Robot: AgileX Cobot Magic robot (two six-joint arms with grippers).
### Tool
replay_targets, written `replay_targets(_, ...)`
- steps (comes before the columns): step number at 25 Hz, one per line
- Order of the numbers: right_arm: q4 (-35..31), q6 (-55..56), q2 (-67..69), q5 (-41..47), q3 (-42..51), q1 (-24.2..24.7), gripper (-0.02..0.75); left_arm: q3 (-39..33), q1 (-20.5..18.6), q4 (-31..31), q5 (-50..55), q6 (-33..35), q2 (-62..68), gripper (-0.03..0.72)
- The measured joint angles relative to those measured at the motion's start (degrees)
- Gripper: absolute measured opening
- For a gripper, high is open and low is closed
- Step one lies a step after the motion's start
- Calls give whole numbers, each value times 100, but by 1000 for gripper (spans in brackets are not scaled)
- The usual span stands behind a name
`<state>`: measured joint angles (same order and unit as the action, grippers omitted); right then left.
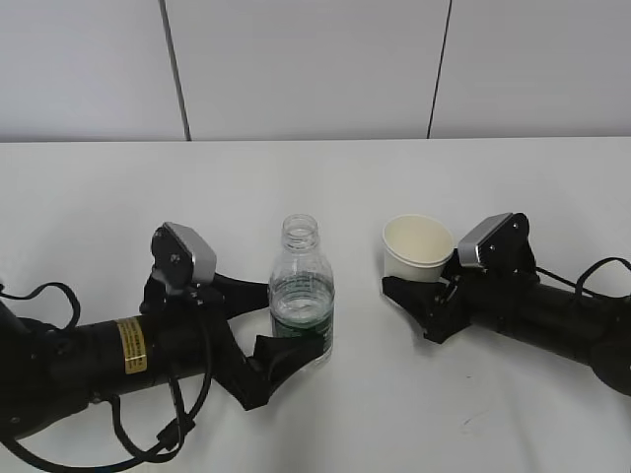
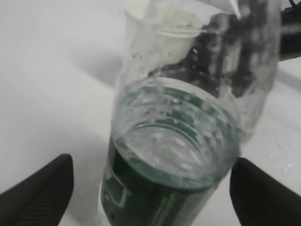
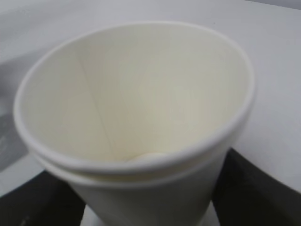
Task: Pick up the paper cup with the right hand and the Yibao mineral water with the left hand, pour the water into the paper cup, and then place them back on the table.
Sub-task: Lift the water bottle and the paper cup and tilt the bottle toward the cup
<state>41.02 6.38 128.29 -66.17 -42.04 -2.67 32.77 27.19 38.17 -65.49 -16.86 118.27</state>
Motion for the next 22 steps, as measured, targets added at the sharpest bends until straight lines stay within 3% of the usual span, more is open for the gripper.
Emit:
replay_targets(16,-12,0,0,0,0,0,562,351,27,-52,12,-100,287,613)
replay_targets(22,-24,0,0,0,0,0,562,353,27,-52,1,-100,287,564)
